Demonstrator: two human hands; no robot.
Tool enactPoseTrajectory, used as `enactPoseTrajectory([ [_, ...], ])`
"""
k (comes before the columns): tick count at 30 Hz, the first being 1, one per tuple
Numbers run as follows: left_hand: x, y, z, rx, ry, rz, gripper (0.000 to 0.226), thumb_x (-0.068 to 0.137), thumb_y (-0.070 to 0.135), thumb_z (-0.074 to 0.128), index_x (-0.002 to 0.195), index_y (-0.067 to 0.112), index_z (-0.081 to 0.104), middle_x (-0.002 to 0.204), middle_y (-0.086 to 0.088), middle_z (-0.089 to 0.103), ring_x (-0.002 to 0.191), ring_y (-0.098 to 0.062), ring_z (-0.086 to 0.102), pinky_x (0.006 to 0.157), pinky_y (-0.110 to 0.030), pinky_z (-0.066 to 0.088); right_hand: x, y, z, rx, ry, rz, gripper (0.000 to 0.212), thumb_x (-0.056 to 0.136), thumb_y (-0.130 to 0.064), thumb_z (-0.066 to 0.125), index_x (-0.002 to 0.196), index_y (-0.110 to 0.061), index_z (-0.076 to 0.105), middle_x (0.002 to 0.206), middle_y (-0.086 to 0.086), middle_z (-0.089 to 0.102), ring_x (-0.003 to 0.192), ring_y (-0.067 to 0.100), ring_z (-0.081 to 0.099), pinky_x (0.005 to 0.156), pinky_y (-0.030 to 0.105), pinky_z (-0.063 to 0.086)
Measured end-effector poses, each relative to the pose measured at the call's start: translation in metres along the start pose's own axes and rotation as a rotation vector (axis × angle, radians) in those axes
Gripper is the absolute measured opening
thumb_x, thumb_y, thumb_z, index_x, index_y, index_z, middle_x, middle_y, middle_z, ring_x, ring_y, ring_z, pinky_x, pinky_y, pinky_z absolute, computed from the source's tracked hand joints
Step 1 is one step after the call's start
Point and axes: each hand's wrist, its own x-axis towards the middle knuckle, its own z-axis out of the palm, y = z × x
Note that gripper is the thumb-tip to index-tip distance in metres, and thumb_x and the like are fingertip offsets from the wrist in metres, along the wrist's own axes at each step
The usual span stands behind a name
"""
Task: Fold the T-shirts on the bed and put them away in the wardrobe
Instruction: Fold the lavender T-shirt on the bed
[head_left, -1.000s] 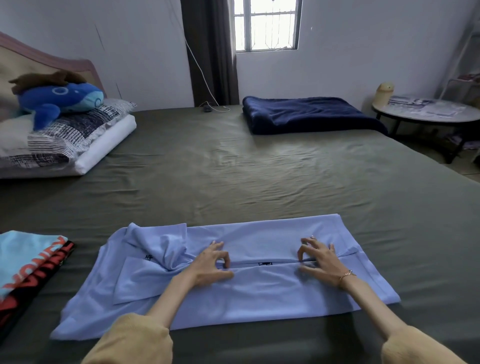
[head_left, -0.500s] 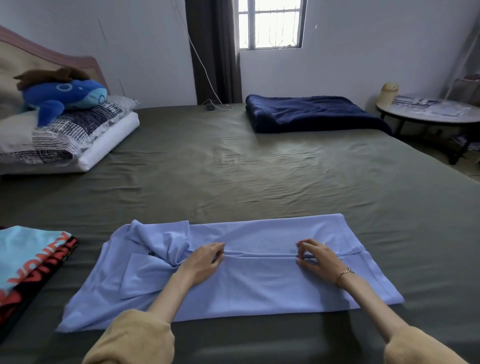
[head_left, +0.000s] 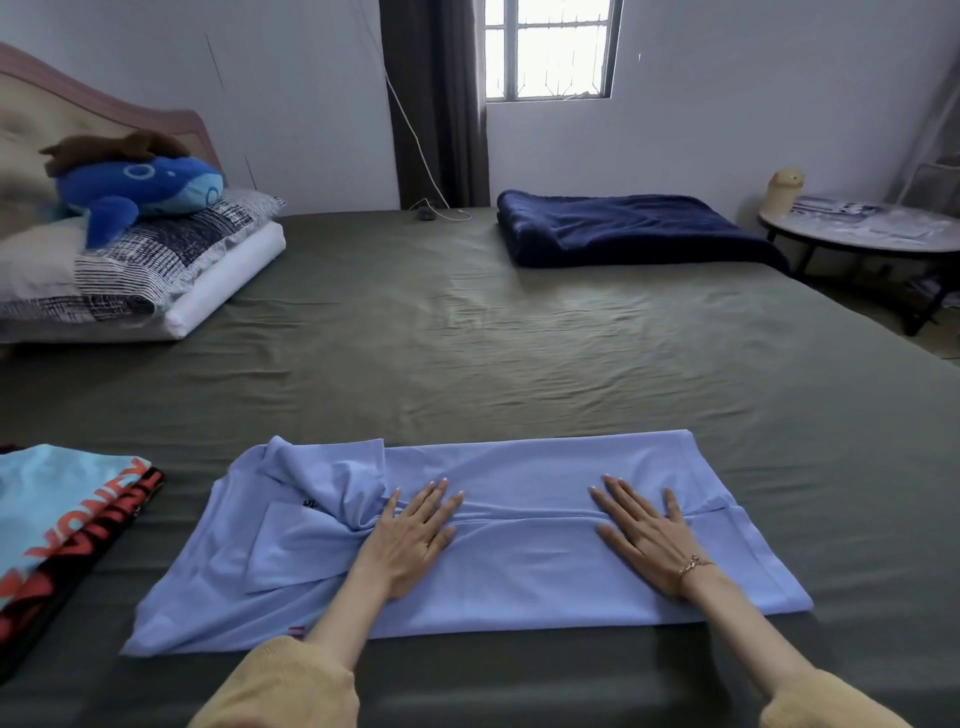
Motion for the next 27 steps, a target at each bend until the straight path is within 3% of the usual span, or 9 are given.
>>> enactPoseTrajectory([
  [3, 0.001, -0.002, -0.004, -0.015, 0.024, 0.019, 0.120, 0.052, 0.071, -0.045, 0.152, 0.025, 0.005, 0.155, 0.010, -0.006, 0.146, -0.008, -0.005, 0.114, -0.033, -0.012, 0.004, -0.008, -0.004, 0.001, -0.008, 0.017, 0.131, 0.034, -0.077, -0.047, 0.149, -0.033, -0.002, 0.156, -0.013, -0.009, 0.143, 0.000, -0.009, 0.112, 0.050, -0.012],
  [5, 0.002, -0.005, -0.013, -0.077, 0.113, 0.020, 0.108, 0.073, 0.071, -0.027, 0.148, 0.017, 0.028, 0.154, 0.007, 0.022, 0.143, -0.010, 0.022, 0.117, -0.030, 0.005, 0.011, -0.018, -0.006, -0.021, -0.004, -0.020, 0.133, 0.038, -0.079, -0.044, 0.149, -0.032, 0.014, 0.157, -0.014, 0.001, 0.144, 0.001, 0.000, 0.113, 0.049, -0.010],
  [7, 0.002, -0.013, -0.023, -0.018, 0.335, 0.048, 0.064, 0.094, 0.049, 0.016, 0.121, 0.014, 0.061, 0.121, 0.002, 0.064, 0.108, -0.014, 0.063, 0.097, -0.026, 0.043, 0.021, -0.036, -0.007, 0.017, 0.019, -0.084, 0.122, 0.054, -0.083, -0.030, 0.141, -0.029, 0.036, 0.153, -0.013, 0.022, 0.141, 0.004, 0.020, 0.114, 0.052, -0.001],
  [8, 0.002, -0.020, -0.026, 0.017, 0.448, 0.044, 0.044, 0.090, 0.033, 0.030, 0.106, 0.017, 0.067, 0.101, 0.004, 0.069, 0.088, -0.014, 0.068, 0.081, -0.023, 0.046, 0.025, -0.048, -0.008, 0.025, 0.036, -0.122, 0.106, 0.070, -0.080, -0.018, 0.129, -0.026, 0.051, 0.145, -0.009, 0.040, 0.134, 0.008, 0.038, 0.113, 0.056, 0.012],
  [11, 0.000, -0.042, -0.042, 0.009, 0.552, -0.081, 0.035, 0.076, 0.017, 0.035, 0.090, 0.019, 0.066, 0.084, 0.006, 0.066, 0.075, -0.014, 0.066, 0.065, -0.023, 0.040, 0.047, -0.086, -0.003, 0.078, 0.163, -0.243, 0.070, 0.092, -0.062, 0.009, 0.094, -0.021, 0.066, 0.106, -0.003, 0.065, 0.099, 0.015, 0.064, 0.093, 0.045, 0.045],
  [16, -0.013, -0.089, -0.053, -0.339, 0.461, -0.469, 0.027, 0.092, 0.005, 0.035, 0.106, 0.011, 0.058, 0.104, -0.002, 0.062, 0.097, -0.024, 0.059, 0.070, -0.032, 0.040, 0.081, -0.175, -0.008, 0.345, -0.055, -0.243, 0.041, 0.096, -0.042, 0.041, 0.123, -0.014, 0.053, 0.121, 0.001, 0.058, 0.117, 0.018, 0.049, 0.095, 0.026, 0.034],
  [22, -0.038, -0.137, -0.044, -0.661, 0.349, -0.639, 0.020, 0.088, 0.005, 0.049, 0.075, 0.017, 0.056, 0.071, 0.005, 0.058, 0.067, -0.015, 0.056, 0.060, -0.018, 0.038, 0.124, -0.248, -0.006, 0.801, -0.170, 0.061, 0.055, 0.092, -0.036, 0.054, 0.134, -0.004, 0.039, 0.109, 0.010, 0.063, 0.112, 0.024, 0.054, 0.089, 0.030, 0.038],
  [24, -0.048, -0.146, -0.046, -0.842, 0.246, -0.637, 0.023, 0.085, 0.000, 0.049, 0.070, 0.015, 0.058, 0.066, 0.002, 0.058, 0.054, -0.011, 0.049, 0.057, -0.019, 0.041, 0.142, -0.262, -0.004, 0.891, -0.182, 0.196, 0.039, 0.088, -0.041, 0.061, 0.104, -0.007, 0.052, 0.094, 0.008, 0.060, 0.091, 0.023, 0.056, 0.076, 0.030, 0.036],
  [27, -0.062, -0.154, -0.044, -0.914, 0.114, -0.526, 0.006, 0.080, 0.012, 0.062, 0.081, 0.018, 0.064, 0.073, 0.004, 0.060, 0.060, -0.008, 0.052, 0.063, -0.021, 0.043, 0.157, -0.276, -0.004, 0.894, -0.196, 0.327, 0.045, 0.078, -0.043, 0.070, 0.067, -0.014, 0.036, 0.062, 0.000, 0.040, 0.057, 0.015, 0.038, 0.055, 0.029, 0.028],
])
